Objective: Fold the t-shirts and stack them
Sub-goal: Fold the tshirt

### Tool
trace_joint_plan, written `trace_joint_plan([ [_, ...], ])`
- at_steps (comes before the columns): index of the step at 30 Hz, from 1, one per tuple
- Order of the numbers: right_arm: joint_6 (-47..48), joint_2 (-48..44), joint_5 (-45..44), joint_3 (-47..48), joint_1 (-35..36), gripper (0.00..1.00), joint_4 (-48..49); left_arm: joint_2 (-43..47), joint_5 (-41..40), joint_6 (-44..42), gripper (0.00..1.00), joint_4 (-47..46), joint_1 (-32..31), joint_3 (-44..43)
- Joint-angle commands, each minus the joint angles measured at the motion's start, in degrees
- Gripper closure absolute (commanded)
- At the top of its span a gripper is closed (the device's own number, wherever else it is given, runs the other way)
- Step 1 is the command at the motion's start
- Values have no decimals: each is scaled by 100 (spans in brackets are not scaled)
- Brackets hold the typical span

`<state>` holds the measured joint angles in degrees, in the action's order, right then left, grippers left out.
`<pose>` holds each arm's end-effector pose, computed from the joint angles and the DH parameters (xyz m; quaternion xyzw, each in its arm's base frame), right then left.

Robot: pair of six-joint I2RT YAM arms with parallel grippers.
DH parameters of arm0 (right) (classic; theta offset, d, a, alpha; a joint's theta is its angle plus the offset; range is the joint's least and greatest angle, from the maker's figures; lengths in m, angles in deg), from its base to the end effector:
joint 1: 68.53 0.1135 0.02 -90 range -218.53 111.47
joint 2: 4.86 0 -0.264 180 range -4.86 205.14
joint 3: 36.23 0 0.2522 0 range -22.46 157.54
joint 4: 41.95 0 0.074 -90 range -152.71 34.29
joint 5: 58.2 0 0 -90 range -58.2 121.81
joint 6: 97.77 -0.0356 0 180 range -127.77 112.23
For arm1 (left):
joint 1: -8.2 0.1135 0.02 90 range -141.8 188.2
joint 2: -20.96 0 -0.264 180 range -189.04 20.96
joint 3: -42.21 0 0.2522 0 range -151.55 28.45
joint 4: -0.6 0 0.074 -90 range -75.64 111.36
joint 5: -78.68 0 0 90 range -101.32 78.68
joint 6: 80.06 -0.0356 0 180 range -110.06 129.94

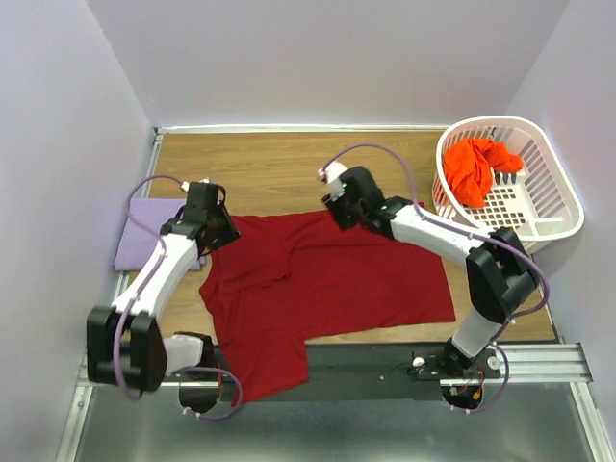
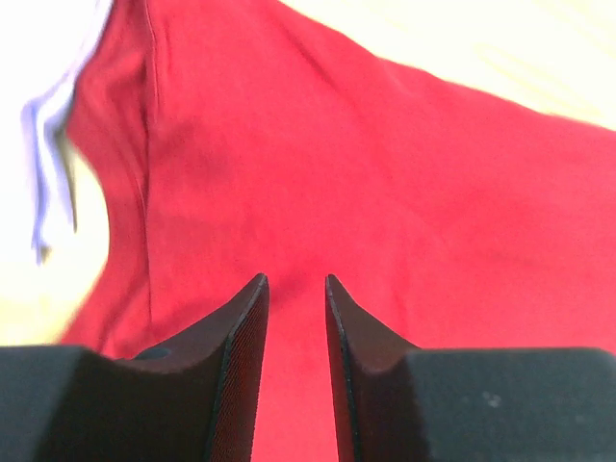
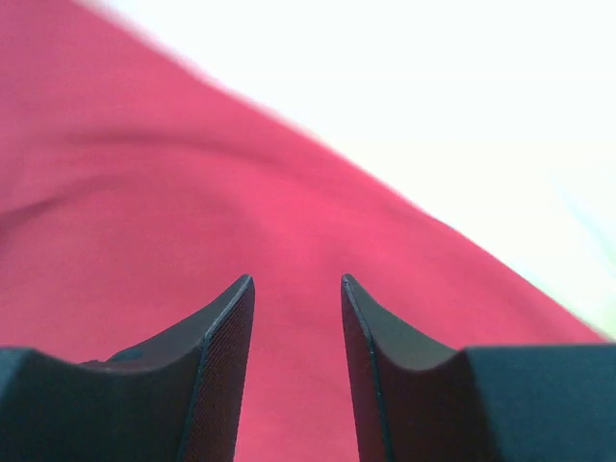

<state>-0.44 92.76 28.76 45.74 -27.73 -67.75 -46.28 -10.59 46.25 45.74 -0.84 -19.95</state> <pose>0.2889 0.2469 0.2346 -0.3616 0.8365 0.0952 0.4005 0.2362 -0.0380 0.2504 -0.2196 0.9143 -0.1367 0.3116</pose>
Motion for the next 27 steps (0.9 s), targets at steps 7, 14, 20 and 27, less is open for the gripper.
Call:
trace_joint_plan([
  [7, -1216, 555, -2147, -141, -1205, 57, -115, -2187, -1522, -582, 71, -1063, -2, -934],
  [14, -1629, 1293, -2314, 52, -1803, 60, -115, -3118, -1919, -670, 76, -1213, 183, -1215],
  [20, -1779, 1715, -2595, 123, -2225, 61, -115, -3576, -1717, -766, 80, -1230, 385, -1338],
  [27, -1683, 2181, -2552, 579, -2524, 61, -115, -4261, -1515, -775, 82, -1169, 376, -2154],
])
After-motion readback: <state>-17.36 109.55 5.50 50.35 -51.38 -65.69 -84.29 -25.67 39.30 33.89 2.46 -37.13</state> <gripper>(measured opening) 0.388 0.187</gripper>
